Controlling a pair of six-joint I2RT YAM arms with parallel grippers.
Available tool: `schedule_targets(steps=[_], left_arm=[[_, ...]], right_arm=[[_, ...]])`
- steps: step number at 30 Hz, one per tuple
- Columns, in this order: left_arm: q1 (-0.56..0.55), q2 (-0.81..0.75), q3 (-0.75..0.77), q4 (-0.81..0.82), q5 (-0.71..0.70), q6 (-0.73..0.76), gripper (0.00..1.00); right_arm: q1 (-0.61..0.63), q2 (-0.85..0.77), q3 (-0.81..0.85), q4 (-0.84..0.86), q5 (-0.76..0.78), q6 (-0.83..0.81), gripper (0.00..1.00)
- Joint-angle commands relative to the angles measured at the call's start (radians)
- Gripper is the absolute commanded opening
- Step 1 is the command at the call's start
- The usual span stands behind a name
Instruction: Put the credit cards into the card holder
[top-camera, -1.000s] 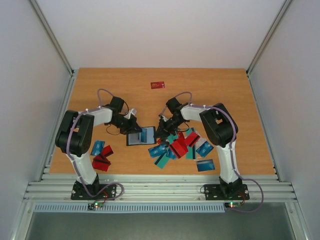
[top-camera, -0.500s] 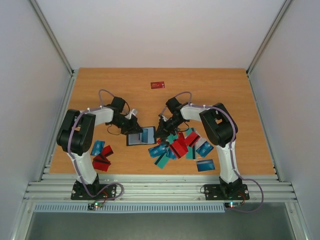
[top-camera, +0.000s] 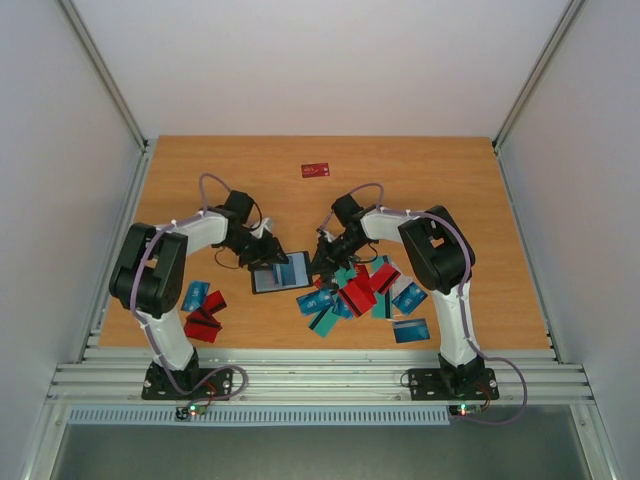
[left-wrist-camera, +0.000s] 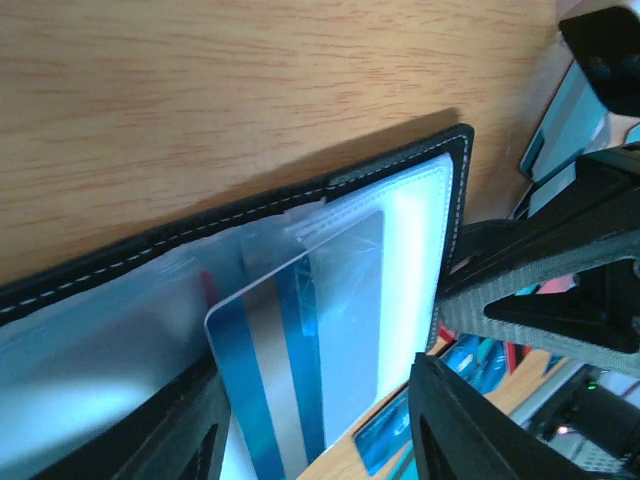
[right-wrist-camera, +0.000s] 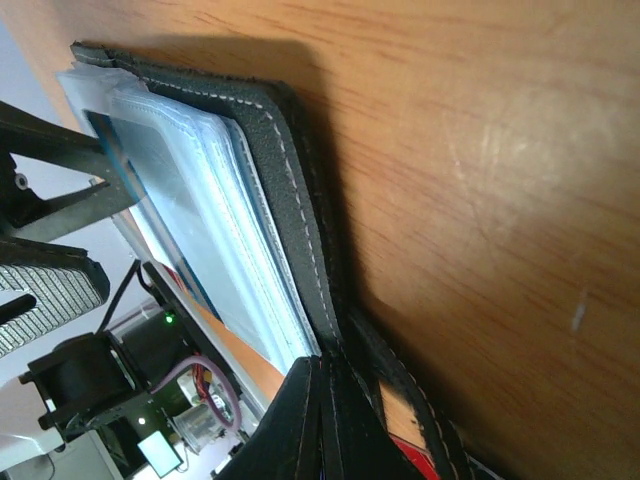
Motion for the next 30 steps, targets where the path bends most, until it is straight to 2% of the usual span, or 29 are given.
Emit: schedule_targets(steps=[1,4,8,17,30], left_arm=[[0.002,-0.022,0.038,-0.124,-0.089,0.049,0.53],[0.003,-0.026,0.061,-0.177,-0.122,0.061,0.58],[-0.004,-0.050,0.068,-0.220,-0.156,0.069,0.60],[-0.039,-0.042,0.032,-0.176,-0.137,0.035,0.56],[-0.067,0.021,0.092,-0.162,-0.123,-0.005,0.53]], right_arm=[[-0.013,0.042,-0.022,-0.018,0.049,0.031,0.01],[-0.013,0.043,-0.025,-0.013,0.047,0.036,0.01],[-0.013,0.045,-0.025,-0.006,0.045,0.043,0.01],[-0.013,0.046,-0.029,0.016,0.042,0.063,0.01],[-0.013,0.044,-0.023,0.025,0.043,0.076,0.01]])
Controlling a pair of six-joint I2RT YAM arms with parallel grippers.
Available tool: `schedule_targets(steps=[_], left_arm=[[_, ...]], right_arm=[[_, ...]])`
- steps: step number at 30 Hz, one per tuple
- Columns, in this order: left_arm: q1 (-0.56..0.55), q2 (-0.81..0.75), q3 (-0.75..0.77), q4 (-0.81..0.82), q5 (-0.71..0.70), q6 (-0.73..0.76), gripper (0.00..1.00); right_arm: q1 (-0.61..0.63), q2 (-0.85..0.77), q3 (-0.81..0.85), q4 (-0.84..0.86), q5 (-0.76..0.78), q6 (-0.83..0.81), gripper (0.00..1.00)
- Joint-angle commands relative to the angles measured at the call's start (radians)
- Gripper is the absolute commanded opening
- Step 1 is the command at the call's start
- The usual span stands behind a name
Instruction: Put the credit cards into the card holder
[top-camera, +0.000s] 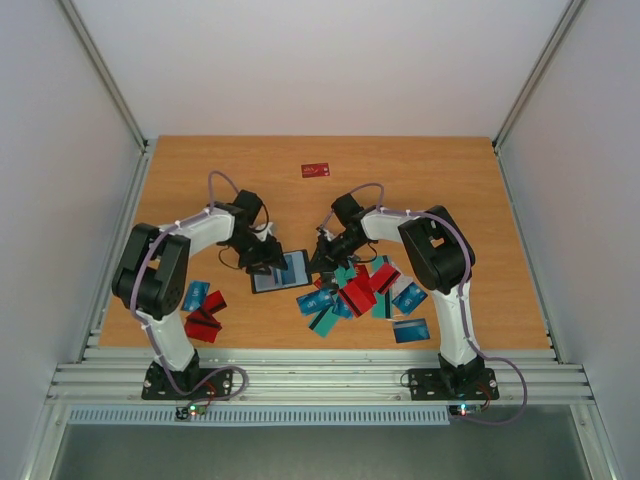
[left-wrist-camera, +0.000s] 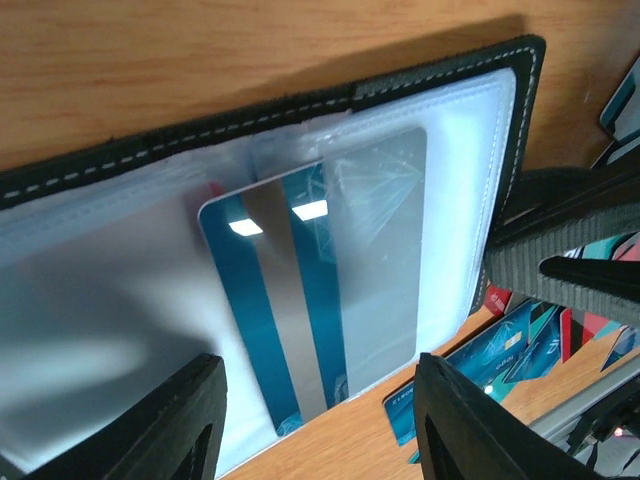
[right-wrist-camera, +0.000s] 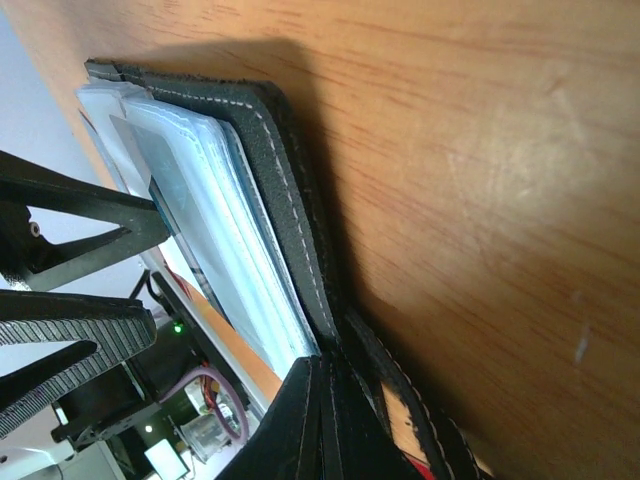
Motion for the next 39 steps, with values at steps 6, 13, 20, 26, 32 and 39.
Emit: schedule_targets(steps=[6,13,20,26,32,39], left_arm=[[-0.016,0.066,0.067,0.021,0.034,-0.035,0.52],[-0.037,0.083,0.076,0.054,0.061,-0.067,0.50],[-0.043,0.096,0.080,0.092,0.095,-0.111,0.49],[-0.045,0.099,0.071,0.134,0.147,-0.156,0.49],[-0.045,0.038,0.072,0.085,0.111,-0.142,0.49],[-0.045,-0.016,0.081,-0.015,0.017,-0.059,0.49]], right_arm=[[-0.012,0.043,-0.020,-0.019,0.050,0.040,0.01],[-0.012,0.044,-0.019,-0.017,0.050,0.041,0.01],[-0.012,0.048,-0.013,-0.020,0.047,0.040,0.01],[-0.012,0.046,-0.005,-0.030,0.044,0.032,0.01],[-0.016,0.018,0.007,-0.063,0.044,0.003,0.01],[-0.019,-0.013,0.054,-0.152,0.021,-0.065,0.10]])
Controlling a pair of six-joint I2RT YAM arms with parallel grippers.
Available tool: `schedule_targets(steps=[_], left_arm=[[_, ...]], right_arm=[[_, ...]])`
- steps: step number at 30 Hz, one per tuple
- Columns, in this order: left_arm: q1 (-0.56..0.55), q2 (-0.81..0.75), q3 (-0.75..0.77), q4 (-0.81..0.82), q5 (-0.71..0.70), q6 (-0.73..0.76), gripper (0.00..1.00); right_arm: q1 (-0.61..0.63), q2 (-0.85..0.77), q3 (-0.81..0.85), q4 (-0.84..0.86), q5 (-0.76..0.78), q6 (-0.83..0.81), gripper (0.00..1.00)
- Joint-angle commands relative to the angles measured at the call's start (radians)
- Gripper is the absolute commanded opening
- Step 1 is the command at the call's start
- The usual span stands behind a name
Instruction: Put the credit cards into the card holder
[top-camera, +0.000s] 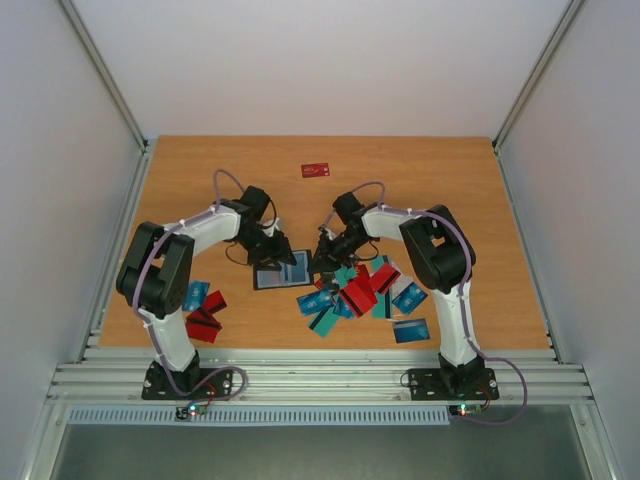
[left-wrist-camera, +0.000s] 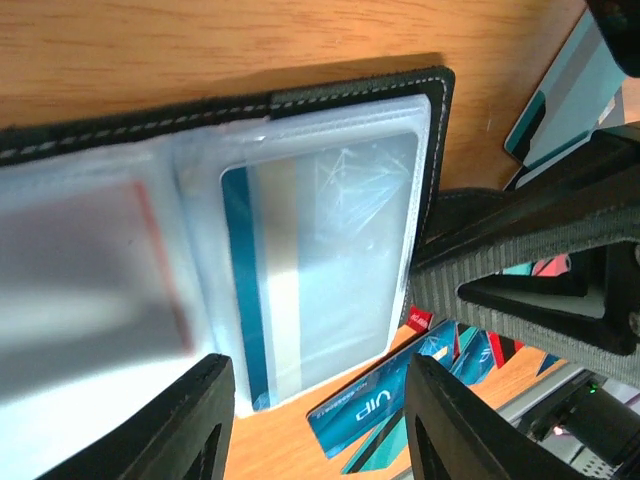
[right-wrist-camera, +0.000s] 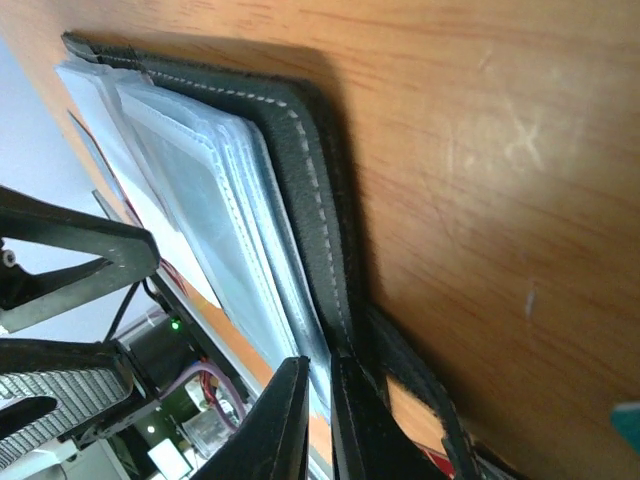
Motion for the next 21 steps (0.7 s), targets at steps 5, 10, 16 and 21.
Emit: schedule_targets(steps=[5,10,16,21], left_arm=[[-0.006,-0.075,0.027,-0.081,-0.075,0.076,0.45],[-0.006,-0.071,0.020,-0.075,-0.106,0.088,0.30],[-0.006,-0.038,0.019,-0.041,-0.102,0.089,0.14],[-0.006,-0.005,0.028,-0.024,-0.085,0.093,0.05]], right_arm=[[-0.010,-0.044,0.078,-0.153,-0.003,-0.077,0.17],[-0.010,-0.066,0.094,-0.154,-0.054,-0.078,0.23],[-0.009,-0.035,0.104,-0.126,-0.091,-0.056,0.25],[-0.006,0.004,0.117,-0.120,-0.101,-0.046,0.26]])
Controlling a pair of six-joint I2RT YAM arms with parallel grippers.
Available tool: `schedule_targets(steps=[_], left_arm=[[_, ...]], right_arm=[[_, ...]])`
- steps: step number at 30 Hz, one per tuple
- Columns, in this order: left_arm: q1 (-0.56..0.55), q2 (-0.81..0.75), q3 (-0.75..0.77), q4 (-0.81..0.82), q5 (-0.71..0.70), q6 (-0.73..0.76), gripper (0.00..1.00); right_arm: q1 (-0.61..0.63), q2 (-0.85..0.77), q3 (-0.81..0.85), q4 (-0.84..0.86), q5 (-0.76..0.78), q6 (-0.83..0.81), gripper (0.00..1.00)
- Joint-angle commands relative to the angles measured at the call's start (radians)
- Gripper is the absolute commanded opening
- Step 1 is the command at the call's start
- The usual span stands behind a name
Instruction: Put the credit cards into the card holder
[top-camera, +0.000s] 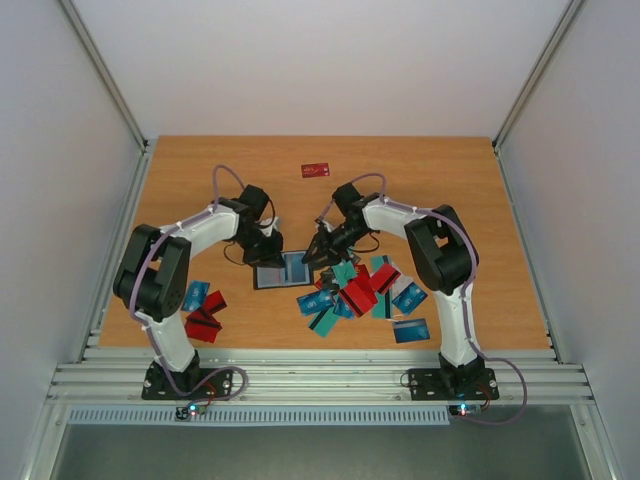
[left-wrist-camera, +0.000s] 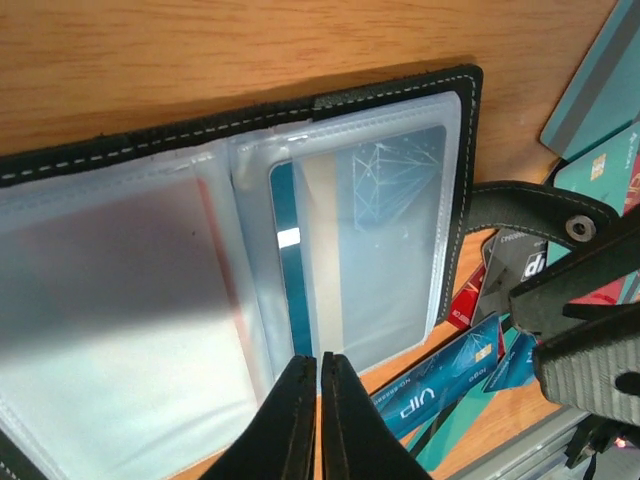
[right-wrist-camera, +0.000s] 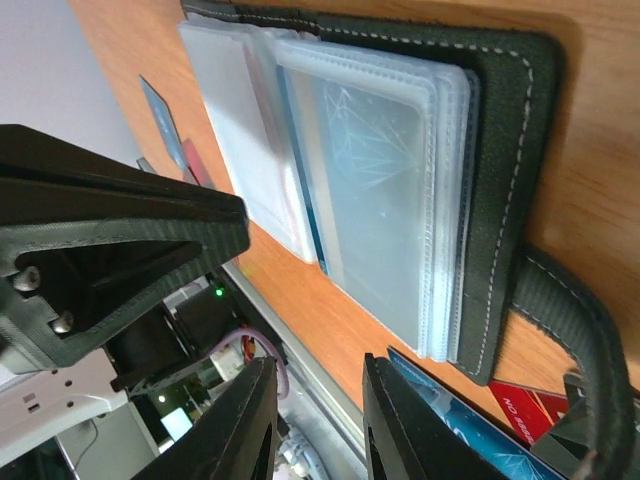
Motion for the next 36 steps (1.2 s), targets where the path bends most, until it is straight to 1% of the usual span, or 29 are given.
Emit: schedule_targets(steps=[1,12,23,26,28,36], left_arm=[[-0.004,0.044,0.027,0.030,0.008,0.011,0.05],[-0.004,0.103,0.033,0.051,0.049,0.017,0.03],[-0.005,0.167,0.030,0.044,0.020,0.038,0.01],[-0.004,0.178,0.027,0.046,0.017,0.039,0.00],[-0.004,0.181,0.027,0.047,0.016,0.040,0.00],[-0.004,0.196,0.034,0.042,0.013,0.040,0.00]], right_arm=[[-0.001,0.038,0.035,0.009,-0.035,0.012,0.26],[0.000,0.087,0.053,0.009,-0.043,0.009,0.26],[0.000,0.116,0.062,-0.003,-0.039,-0.004,0.26],[0.000,0.119,0.074,-0.042,-0.013,-0.020,0.26],[0.000,0.120,0.081,-0.058,-0.001,-0.066,0.27],[0.000,0.118,0.088,-0.087,0.021,-0.095,0.27]])
